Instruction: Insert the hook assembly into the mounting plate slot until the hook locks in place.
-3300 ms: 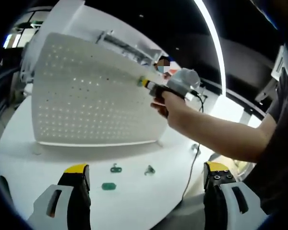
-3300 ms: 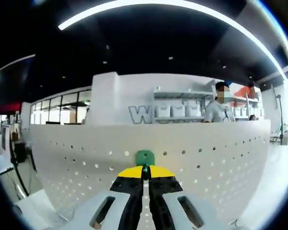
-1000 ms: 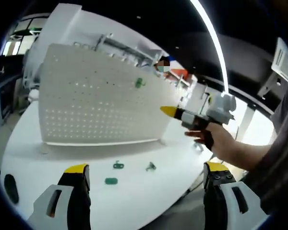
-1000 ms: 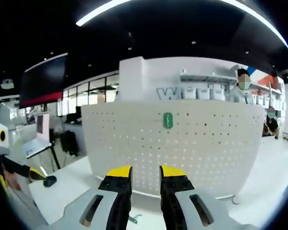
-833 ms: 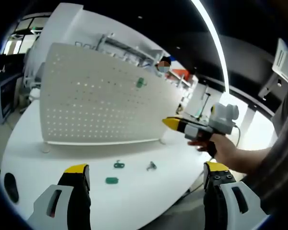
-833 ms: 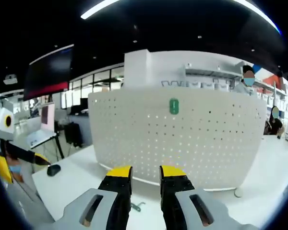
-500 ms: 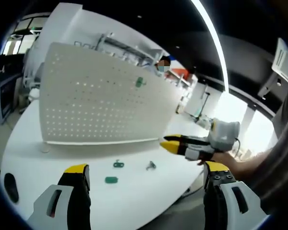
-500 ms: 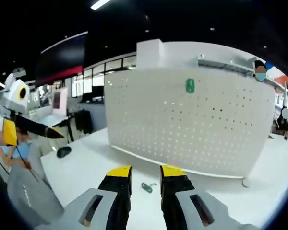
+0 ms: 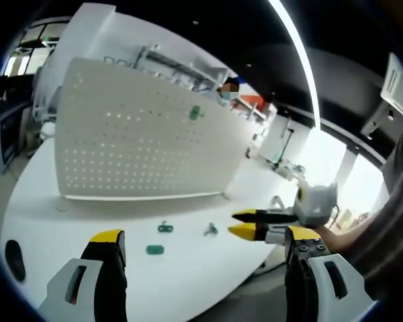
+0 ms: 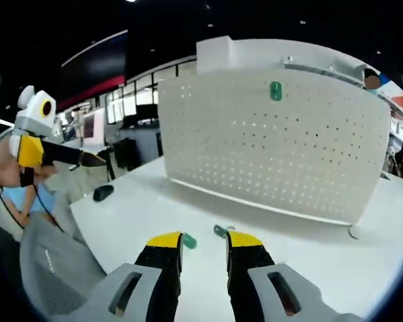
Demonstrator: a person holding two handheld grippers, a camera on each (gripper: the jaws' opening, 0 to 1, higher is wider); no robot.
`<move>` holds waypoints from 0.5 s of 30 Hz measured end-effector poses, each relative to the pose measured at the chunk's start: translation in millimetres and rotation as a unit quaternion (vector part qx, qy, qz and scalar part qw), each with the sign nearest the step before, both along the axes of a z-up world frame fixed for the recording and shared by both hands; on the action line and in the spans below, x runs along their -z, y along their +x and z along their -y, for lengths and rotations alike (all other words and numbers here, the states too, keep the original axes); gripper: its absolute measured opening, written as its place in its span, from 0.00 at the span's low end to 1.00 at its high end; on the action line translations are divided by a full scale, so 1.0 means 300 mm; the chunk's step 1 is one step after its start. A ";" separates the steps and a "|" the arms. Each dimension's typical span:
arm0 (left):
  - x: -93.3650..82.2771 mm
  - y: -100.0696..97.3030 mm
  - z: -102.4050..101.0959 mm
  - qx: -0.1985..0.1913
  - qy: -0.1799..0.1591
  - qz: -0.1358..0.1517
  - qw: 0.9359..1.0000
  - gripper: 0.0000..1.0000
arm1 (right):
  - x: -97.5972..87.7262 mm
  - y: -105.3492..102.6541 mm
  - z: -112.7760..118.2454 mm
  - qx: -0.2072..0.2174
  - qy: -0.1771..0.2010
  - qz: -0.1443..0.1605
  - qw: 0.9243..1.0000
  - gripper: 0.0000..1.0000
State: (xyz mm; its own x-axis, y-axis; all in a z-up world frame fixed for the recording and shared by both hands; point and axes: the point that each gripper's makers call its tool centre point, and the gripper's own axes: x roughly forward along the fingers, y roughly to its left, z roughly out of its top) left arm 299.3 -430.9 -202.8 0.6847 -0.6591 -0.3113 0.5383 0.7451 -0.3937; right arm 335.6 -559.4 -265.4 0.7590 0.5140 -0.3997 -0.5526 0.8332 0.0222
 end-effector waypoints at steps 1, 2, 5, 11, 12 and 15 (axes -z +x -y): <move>0.002 -0.001 -0.001 0.000 0.001 -0.001 1.000 1.00 | -0.001 -0.001 0.001 0.000 0.000 0.000 1.000 0.24; 0.005 -0.001 -0.002 -0.001 0.002 -0.002 1.000 1.00 | -0.005 0.001 0.002 0.001 -0.001 0.004 1.000 0.24; 0.009 0.000 -0.006 -0.002 0.000 -0.004 1.000 1.00 | -0.005 0.002 -0.003 -0.002 0.000 0.001 1.000 0.24; 0.020 0.010 -0.013 -0.004 0.002 -0.007 1.000 1.00 | 0.020 -0.008 -0.043 -0.026 -0.006 -0.007 1.000 0.24; 0.022 0.010 -0.013 -0.004 0.003 -0.007 1.000 1.00 | 0.025 -0.010 -0.047 -0.028 -0.006 -0.010 1.000 0.24; 0.032 0.014 -0.019 -0.005 0.006 -0.010 1.000 1.00 | 0.046 -0.017 -0.060 -0.035 -0.007 -0.019 0.999 0.24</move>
